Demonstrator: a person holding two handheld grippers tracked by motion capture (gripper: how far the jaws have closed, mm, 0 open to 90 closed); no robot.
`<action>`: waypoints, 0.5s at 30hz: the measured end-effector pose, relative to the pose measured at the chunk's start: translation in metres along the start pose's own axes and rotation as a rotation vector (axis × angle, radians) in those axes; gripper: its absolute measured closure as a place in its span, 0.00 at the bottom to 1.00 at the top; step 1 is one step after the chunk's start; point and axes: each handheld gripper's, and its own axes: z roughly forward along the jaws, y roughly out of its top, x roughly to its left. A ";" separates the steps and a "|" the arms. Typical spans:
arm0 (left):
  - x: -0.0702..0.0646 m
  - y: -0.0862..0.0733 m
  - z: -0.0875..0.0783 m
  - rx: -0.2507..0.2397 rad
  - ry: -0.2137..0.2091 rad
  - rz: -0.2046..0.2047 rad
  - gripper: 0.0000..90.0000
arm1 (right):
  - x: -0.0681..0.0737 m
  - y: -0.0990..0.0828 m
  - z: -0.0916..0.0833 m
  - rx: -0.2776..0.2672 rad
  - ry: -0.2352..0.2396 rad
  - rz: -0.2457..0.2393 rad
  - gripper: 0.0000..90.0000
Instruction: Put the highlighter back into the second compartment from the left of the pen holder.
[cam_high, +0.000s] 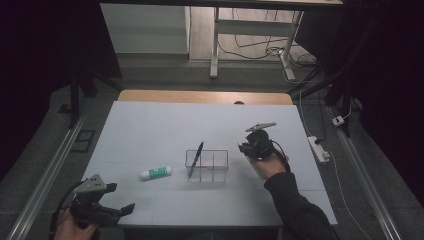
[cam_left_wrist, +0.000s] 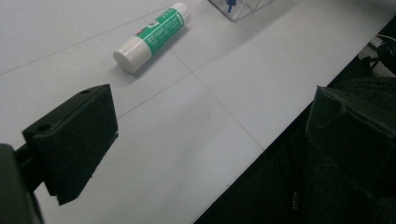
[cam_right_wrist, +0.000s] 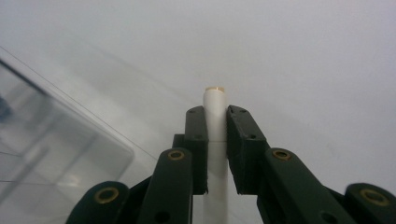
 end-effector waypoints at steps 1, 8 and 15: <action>0.000 0.000 0.000 0.000 0.000 -0.001 0.03 | 0.001 0.001 -0.005 -0.026 0.005 -0.001 0.87; 0.000 0.000 0.000 0.000 0.000 -0.001 0.03 | 0.011 0.012 -0.037 -0.189 0.049 -0.052 0.87; 0.000 0.000 0.000 0.001 -0.001 -0.002 0.03 | 0.026 0.023 -0.062 -0.362 0.106 -0.092 0.87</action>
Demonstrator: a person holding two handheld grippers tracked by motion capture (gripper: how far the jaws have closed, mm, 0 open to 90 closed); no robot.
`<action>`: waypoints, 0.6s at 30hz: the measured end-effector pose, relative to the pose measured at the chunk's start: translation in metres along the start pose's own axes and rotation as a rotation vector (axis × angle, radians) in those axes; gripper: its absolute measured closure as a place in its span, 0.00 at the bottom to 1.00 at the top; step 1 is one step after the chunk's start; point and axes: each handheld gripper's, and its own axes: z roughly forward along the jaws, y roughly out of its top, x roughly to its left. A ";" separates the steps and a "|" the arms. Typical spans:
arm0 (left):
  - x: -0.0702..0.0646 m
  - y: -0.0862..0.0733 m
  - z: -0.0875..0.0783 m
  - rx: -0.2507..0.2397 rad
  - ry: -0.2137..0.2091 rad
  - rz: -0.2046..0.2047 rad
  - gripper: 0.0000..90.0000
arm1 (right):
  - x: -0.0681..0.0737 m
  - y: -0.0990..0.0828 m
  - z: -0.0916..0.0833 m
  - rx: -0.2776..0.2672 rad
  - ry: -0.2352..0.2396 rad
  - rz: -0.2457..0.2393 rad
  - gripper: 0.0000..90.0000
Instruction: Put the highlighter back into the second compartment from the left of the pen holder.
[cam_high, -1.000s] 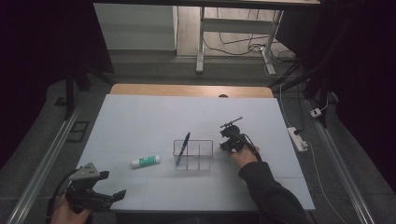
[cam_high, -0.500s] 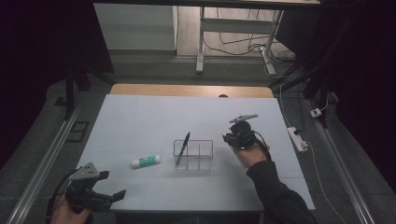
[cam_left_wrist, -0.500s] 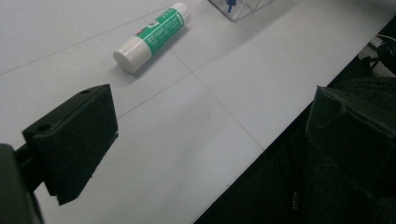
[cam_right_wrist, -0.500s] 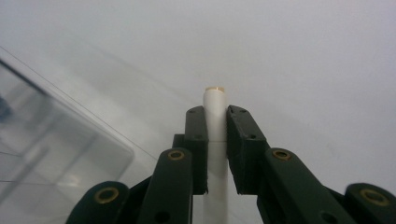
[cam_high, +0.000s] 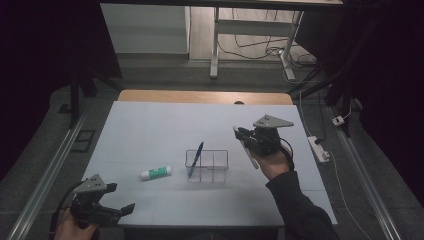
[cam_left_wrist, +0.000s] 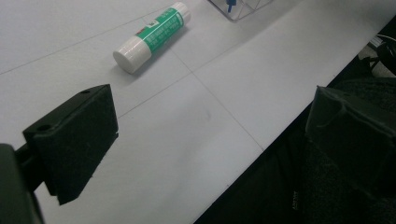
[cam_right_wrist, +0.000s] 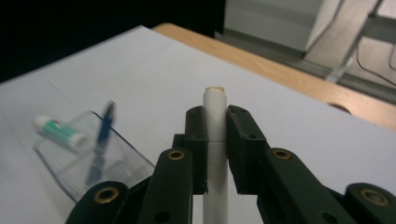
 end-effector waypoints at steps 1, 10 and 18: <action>0.000 0.000 0.000 0.000 0.000 0.000 0.03 | 0.002 0.002 0.000 -0.007 0.012 -0.002 0.87; 0.001 0.000 -0.001 -0.006 -0.005 -0.007 0.03 | 0.020 0.015 0.005 -0.070 0.098 -0.015 0.87; 0.001 0.000 -0.001 -0.008 -0.008 -0.009 0.02 | 0.034 0.022 0.016 -0.099 0.164 -0.015 0.87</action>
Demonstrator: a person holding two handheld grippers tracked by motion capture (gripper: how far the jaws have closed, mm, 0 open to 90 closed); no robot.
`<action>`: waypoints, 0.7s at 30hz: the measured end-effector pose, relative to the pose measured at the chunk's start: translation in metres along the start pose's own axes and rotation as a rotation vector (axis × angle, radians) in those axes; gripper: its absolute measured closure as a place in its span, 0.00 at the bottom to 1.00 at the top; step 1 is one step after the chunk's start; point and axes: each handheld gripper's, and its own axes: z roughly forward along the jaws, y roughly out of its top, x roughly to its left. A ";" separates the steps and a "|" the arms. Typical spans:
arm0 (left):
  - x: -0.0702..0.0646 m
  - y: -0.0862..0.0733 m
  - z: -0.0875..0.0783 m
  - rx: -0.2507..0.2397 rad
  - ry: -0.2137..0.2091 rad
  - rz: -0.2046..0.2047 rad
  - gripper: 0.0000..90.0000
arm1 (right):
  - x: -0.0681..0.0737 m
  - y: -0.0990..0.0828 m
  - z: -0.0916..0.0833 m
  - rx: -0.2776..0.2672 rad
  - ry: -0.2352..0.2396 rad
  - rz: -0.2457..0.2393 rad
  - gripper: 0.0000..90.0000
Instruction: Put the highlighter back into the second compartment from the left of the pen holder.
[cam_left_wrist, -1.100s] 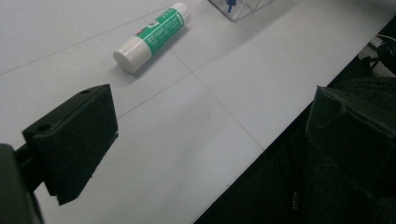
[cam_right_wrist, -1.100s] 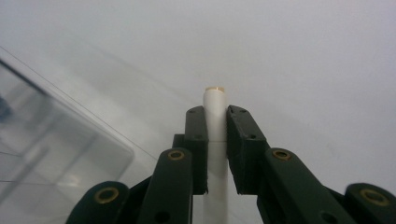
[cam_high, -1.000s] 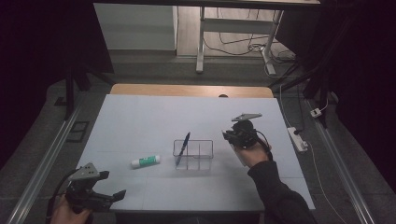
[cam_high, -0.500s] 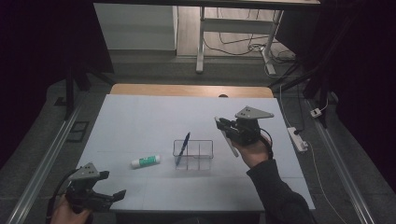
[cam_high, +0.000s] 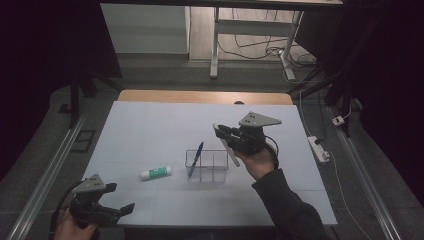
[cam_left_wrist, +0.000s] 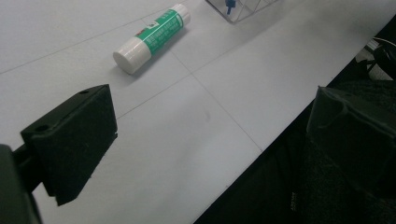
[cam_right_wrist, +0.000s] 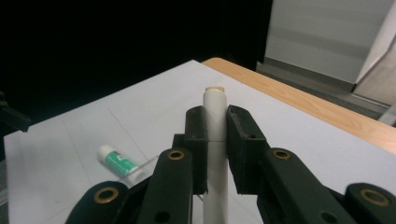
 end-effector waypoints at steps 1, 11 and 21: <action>0.000 0.000 0.000 0.000 -0.001 -0.001 0.02 | 0.001 0.001 0.002 -0.006 0.009 0.000 0.87; 0.001 0.000 -0.001 -0.004 -0.006 -0.007 0.01 | 0.017 0.007 0.025 -0.036 0.063 -0.017 0.87; 0.002 0.000 -0.001 -0.006 -0.010 -0.009 0.01 | 0.027 0.006 0.048 -0.076 0.088 -0.028 0.87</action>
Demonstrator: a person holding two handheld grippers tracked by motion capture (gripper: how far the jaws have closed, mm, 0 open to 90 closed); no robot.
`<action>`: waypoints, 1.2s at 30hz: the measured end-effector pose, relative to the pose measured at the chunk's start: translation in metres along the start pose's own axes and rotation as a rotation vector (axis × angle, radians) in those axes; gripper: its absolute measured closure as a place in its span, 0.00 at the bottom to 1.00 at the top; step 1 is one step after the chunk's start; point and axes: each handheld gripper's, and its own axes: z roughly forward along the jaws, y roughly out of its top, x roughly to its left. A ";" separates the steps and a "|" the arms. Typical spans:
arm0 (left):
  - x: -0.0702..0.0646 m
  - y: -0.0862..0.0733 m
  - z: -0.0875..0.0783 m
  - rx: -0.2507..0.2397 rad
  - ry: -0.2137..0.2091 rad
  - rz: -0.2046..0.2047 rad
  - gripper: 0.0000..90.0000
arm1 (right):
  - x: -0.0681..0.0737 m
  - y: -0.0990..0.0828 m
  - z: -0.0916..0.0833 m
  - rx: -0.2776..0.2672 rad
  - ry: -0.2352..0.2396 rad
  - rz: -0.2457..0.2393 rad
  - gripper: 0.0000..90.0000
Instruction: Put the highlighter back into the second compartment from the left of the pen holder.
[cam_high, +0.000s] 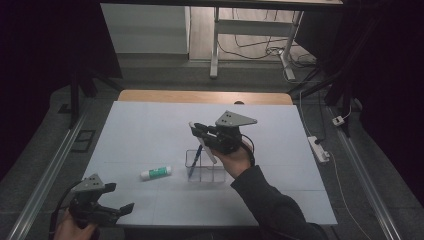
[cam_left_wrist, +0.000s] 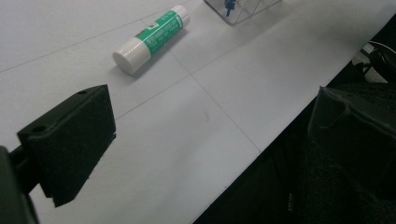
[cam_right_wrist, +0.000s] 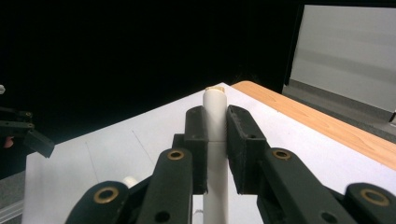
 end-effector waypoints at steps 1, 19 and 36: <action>0.000 0.000 0.000 0.000 0.000 0.000 0.01 | 0.000 -0.001 0.002 -0.002 0.004 0.000 0.87; -0.001 0.000 0.000 -0.001 -0.003 0.007 0.01 | 0.008 -0.026 0.024 0.043 0.022 -0.021 0.87; -0.001 0.000 0.000 0.000 -0.004 0.013 0.01 | 0.007 -0.042 0.007 0.099 0.011 -0.035 0.86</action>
